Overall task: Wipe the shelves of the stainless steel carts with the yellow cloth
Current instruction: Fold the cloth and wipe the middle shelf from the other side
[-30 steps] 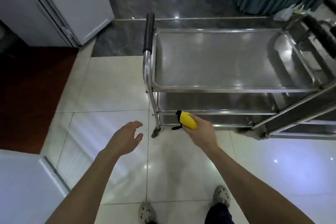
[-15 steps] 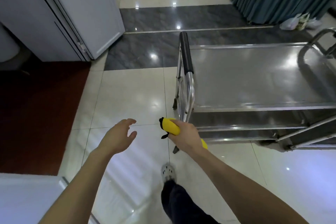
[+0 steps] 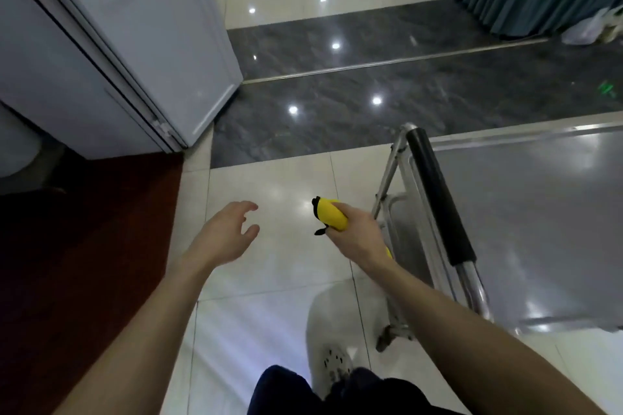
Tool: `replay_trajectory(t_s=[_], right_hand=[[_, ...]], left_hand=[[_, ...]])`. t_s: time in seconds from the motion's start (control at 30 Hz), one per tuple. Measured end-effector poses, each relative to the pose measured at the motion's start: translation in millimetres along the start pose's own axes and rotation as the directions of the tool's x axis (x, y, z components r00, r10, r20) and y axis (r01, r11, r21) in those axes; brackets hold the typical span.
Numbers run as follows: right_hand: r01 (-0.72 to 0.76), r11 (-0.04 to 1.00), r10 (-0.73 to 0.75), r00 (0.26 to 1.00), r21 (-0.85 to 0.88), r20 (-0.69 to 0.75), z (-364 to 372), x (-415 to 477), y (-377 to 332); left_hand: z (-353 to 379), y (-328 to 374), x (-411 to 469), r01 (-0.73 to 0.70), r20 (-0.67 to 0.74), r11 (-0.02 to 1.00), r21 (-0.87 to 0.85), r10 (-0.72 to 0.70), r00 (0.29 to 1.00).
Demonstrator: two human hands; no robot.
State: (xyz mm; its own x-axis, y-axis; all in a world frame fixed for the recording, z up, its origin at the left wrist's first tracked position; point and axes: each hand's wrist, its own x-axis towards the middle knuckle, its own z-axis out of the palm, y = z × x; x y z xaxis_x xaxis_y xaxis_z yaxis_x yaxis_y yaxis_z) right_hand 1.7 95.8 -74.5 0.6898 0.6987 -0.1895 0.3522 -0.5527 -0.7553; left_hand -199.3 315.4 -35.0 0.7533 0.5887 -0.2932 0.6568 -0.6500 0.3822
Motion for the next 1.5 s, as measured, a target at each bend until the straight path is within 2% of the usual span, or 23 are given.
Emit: replay_trajectory(t_s=[0.2, 0.33, 0.53, 0.73, 0.87, 1.03, 1.13, 1.23, 1.37, 1.43, 1.5], right_hand=[[-0.047, 0.999, 0.046, 0.992, -0.006, -0.115, -3, 123, -33], [-0.123, 0.992, 0.115, 0.964, -0.017, -0.24, -7, 200, -53], [-0.27, 0.961, 0.273, 0.883, 0.062, -0.383, -30, 270, -69], [-0.381, 0.91, 0.413, 0.792, 0.165, -0.45, -63, 337, -53], [-0.395, 0.889, 0.456, 0.735, 0.231, -0.502, -90, 401, -26], [-0.479, 0.853, 0.514, 0.698, 0.209, -0.498, -133, 472, 1], [-0.512, 0.836, 0.537, 0.69, 0.198, -0.485, -162, 497, 17], [-0.564, 0.805, 0.571, 0.65, 0.184, -0.502, -187, 512, 33], [-0.621, 0.755, 0.618, 0.567, 0.211, -0.544, -220, 529, 67], [-0.641, 0.727, 0.648, 0.519, 0.248, -0.558, -238, 538, 86], [-0.664, 0.693, 0.681, 0.475, 0.28, -0.558, -257, 548, 102]], left_hand=[[-57, -24, 155, -0.117, 0.019, 0.993, 0.019, 0.117, 0.993], [-90, -24, 273, -0.246, 0.109, 0.968, 0.041, 0.24, 0.965], [-134, 32, 412, -0.485, 0.259, 0.864, 0.136, 0.441, 0.859], [-145, 115, 524, -0.651, 0.363, 0.754, 0.088, 0.584, 0.726], [-136, 177, 599, -0.711, 0.402, 0.701, 0.059, 0.635, 0.66], [-125, 252, 680, -0.753, 0.494, 0.657, 0.048, 0.639, 0.589], [-111, 304, 722, -0.754, 0.497, 0.657, 0.012, 0.65, 0.574], [-85, 360, 752, -0.708, 0.528, 0.702, -0.077, 0.631, 0.568], [-35, 435, 781, -0.583, 0.681, 0.797, -0.155, 0.514, 0.521], [-6, 473, 794, -0.464, 0.768, 0.864, -0.197, 0.43, 0.475], [20, 510, 807, -0.481, 0.823, 0.858, -0.179, 0.398, 0.405]])
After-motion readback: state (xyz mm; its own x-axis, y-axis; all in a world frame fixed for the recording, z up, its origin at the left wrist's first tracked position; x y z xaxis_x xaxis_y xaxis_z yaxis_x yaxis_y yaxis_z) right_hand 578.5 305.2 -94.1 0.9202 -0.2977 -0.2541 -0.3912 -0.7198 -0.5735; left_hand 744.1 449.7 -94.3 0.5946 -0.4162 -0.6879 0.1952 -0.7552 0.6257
